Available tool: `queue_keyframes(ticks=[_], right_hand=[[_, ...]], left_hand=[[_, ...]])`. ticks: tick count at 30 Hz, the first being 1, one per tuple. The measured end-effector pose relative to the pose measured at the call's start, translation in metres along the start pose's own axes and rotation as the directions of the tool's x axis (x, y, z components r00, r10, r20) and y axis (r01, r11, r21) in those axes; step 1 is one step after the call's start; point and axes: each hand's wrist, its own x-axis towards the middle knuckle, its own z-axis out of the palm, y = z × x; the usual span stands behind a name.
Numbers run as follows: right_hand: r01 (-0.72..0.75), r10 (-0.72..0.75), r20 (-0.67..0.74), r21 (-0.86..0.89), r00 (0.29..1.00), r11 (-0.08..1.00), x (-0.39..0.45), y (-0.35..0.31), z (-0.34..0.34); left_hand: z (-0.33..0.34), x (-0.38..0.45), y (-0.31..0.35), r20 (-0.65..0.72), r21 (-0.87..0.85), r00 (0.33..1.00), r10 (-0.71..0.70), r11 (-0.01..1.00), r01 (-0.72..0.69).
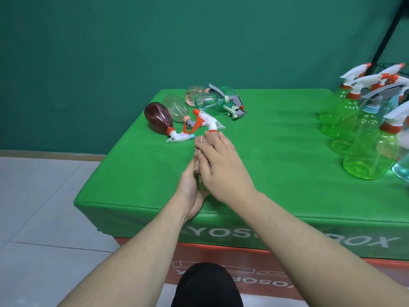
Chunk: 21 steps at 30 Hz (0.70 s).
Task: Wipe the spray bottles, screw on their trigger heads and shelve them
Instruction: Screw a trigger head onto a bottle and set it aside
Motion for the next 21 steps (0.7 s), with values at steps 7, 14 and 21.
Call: queue_keyframes(ticks=[7,14,21], right_hand=[[-0.181,0.163,0.133,0.13,0.978,0.975,0.039,-0.001,-0.011],[-0.185,0.173,0.101,0.131,0.98,0.974,0.024,0.003,-0.006],[0.075,-0.074,-0.127,0.003,0.989,0.997,-0.018,0.003,0.004]], left_hand=[[-0.003,0.004,0.0,-0.047,-0.029,0.999,-0.002,1.0,0.0],[-0.001,0.005,-0.005,-0.073,-0.009,0.997,0.004,1.0,-0.005],[0.005,-0.002,-0.003,-0.059,0.086,0.998,0.003,0.996,0.002]])
